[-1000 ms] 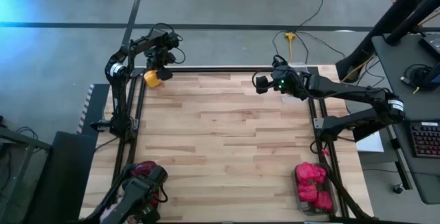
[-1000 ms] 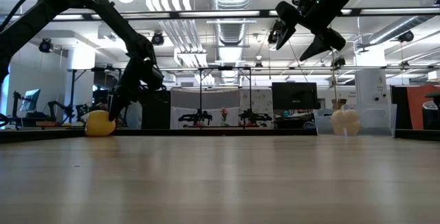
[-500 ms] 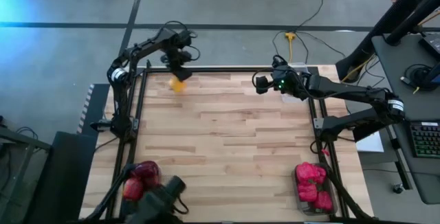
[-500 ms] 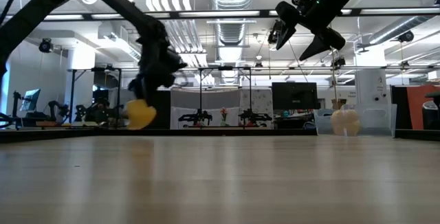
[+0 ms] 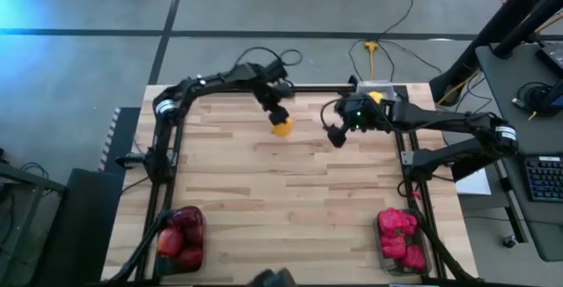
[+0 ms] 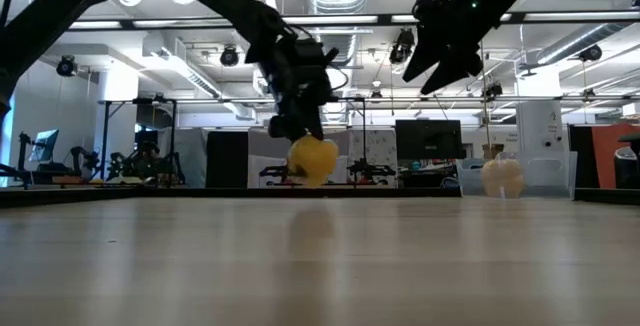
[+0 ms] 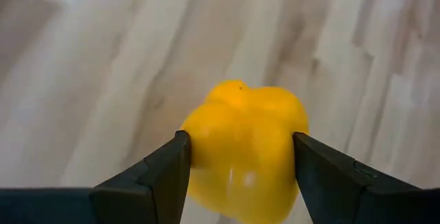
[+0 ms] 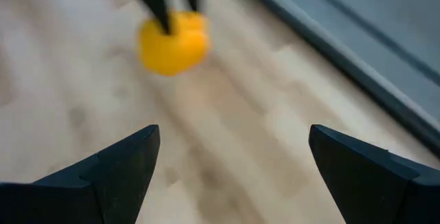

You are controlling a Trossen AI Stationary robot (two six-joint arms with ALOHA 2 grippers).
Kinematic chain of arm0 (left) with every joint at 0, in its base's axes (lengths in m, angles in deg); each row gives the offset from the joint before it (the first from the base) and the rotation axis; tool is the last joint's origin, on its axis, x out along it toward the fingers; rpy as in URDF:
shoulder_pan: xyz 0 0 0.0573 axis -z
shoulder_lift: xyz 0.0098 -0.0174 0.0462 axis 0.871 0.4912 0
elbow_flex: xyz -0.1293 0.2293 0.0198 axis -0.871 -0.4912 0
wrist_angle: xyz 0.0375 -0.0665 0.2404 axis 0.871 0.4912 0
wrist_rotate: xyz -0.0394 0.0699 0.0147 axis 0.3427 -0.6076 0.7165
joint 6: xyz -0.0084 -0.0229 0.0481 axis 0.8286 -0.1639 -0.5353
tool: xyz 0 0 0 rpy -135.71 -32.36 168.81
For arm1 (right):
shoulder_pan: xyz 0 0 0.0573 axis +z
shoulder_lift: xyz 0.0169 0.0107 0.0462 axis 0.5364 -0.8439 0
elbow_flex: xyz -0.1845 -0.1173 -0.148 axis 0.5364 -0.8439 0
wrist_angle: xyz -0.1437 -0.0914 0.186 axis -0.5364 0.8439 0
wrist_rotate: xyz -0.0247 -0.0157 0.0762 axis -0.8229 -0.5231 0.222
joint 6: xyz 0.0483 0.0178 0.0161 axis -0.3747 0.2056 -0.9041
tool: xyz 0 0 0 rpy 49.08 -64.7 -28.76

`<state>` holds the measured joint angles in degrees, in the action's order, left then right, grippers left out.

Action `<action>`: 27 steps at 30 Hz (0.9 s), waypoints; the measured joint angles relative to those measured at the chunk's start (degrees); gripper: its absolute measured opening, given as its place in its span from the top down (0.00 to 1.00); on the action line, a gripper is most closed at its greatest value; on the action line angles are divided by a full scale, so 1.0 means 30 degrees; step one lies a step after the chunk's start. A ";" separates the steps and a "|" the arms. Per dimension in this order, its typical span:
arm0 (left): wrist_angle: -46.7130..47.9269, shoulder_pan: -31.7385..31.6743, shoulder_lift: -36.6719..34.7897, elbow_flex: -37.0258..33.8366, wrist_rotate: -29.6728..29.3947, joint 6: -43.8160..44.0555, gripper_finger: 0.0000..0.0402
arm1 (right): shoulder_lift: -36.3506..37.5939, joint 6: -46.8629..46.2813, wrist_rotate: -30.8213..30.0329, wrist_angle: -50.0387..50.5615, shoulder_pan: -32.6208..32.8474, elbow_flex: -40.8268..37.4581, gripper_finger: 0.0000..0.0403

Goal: Sort produce into baskets
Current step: Put the yellow bell pepper into the transparent bin

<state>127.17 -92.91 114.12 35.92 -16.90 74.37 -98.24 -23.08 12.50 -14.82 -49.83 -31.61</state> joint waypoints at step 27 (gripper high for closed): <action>-0.7184 0.3154 -0.2827 -0.3777 -0.0138 0.5064 0.29 | -0.4236 -0.0673 0.2157 -0.0039 0.3346 0.1512 0.09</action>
<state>105.61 -83.45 105.64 24.59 -17.31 89.56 -110.94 -25.10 18.97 -14.94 -39.80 -27.08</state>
